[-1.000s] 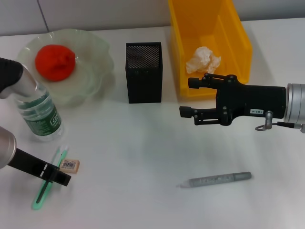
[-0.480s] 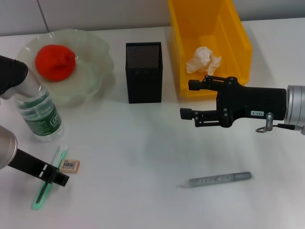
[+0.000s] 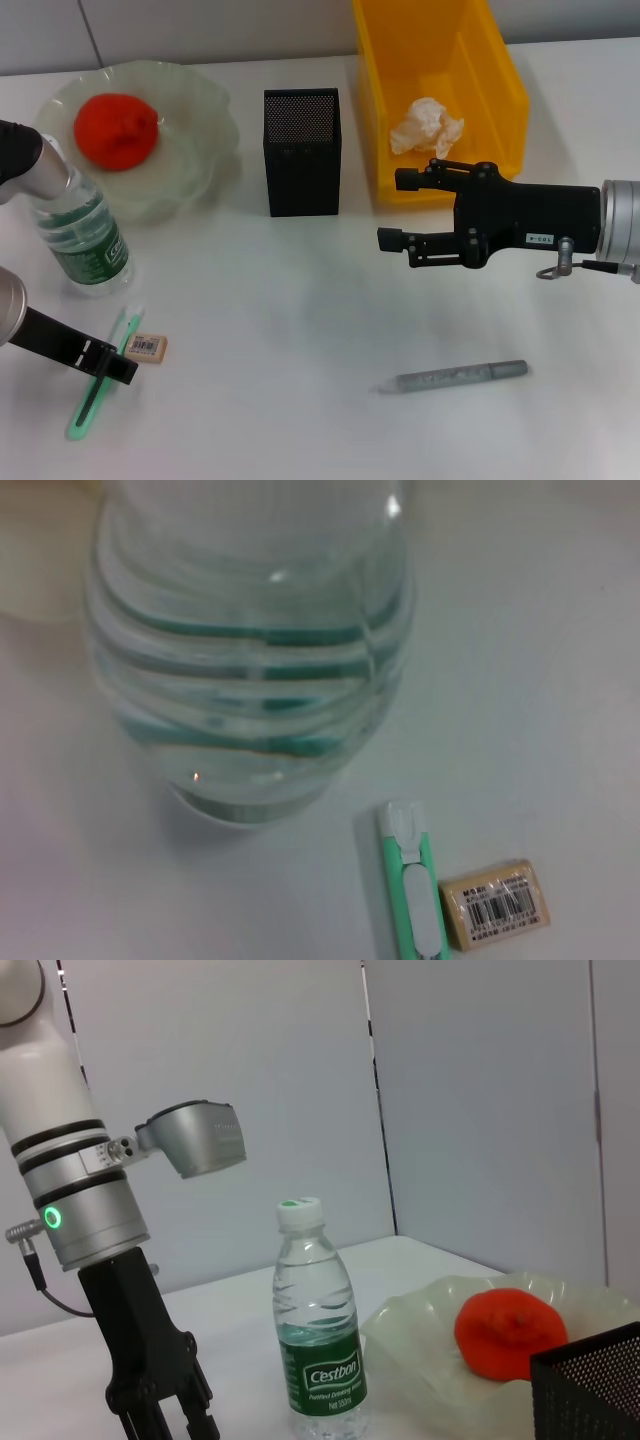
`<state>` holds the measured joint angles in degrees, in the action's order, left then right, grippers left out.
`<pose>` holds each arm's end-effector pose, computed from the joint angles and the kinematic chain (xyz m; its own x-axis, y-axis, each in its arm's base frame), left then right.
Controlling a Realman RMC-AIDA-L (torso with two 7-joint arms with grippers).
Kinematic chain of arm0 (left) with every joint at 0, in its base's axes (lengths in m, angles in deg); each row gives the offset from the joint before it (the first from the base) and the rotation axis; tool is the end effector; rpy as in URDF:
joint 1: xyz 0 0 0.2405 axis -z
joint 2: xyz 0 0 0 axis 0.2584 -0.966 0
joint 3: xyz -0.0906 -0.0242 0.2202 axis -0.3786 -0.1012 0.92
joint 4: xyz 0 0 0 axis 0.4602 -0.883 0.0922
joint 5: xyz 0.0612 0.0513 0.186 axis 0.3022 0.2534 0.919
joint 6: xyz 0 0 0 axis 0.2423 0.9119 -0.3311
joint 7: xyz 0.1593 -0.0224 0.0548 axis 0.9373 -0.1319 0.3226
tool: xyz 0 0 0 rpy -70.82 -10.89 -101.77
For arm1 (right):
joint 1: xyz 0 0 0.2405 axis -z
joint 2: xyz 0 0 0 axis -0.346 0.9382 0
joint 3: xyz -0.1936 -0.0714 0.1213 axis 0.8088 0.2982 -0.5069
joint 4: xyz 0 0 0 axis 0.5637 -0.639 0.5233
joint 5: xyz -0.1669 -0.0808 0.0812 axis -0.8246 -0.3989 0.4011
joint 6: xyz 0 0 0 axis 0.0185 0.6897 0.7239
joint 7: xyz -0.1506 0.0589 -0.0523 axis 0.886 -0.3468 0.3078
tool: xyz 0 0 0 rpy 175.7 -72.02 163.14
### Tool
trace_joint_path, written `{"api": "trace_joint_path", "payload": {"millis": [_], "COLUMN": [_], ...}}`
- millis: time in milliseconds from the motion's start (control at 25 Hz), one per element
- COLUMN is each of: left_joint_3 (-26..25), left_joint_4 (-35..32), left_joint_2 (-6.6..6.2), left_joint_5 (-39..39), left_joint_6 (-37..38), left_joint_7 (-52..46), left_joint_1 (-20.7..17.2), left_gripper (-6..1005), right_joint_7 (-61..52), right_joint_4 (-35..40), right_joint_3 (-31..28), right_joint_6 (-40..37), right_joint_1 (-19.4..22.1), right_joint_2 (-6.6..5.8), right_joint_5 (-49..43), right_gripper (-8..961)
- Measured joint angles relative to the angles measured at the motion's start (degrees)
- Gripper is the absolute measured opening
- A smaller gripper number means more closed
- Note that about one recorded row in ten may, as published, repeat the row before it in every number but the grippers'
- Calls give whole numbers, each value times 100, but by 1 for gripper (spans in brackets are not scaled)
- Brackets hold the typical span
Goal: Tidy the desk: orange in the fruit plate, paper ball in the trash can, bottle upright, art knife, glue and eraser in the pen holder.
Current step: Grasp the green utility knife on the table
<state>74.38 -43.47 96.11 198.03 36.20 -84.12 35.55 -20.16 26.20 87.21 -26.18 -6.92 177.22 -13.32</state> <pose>-0.2267 0.2902 -0.0111 0.4755 0.8627 -0.1720 0.6796 -0.4844 -0.5509 0.2274 0.3176 -0.0181 0.8013 -0.1824 -0.5698 -0.3453 -0.9188 -0.1914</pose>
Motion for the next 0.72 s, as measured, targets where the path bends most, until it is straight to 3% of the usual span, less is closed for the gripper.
{"api": "trace_joint_path", "payload": {"millis": [720], "left_joint_3": [0], "left_joint_4": [197], "left_joint_2": [0], "left_joint_5": [-27], "left_joint_6": [-62], "left_joint_7": [0], "left_joint_1": [47], "left_gripper": [672], "right_joint_7": [387], "right_joint_4": [-11], "right_joint_3": [237], "right_joint_6": [-392], "right_joint_1": [-2], "right_joint_2": [44], "right_joint_5": [-331], "right_gripper": [840]}}
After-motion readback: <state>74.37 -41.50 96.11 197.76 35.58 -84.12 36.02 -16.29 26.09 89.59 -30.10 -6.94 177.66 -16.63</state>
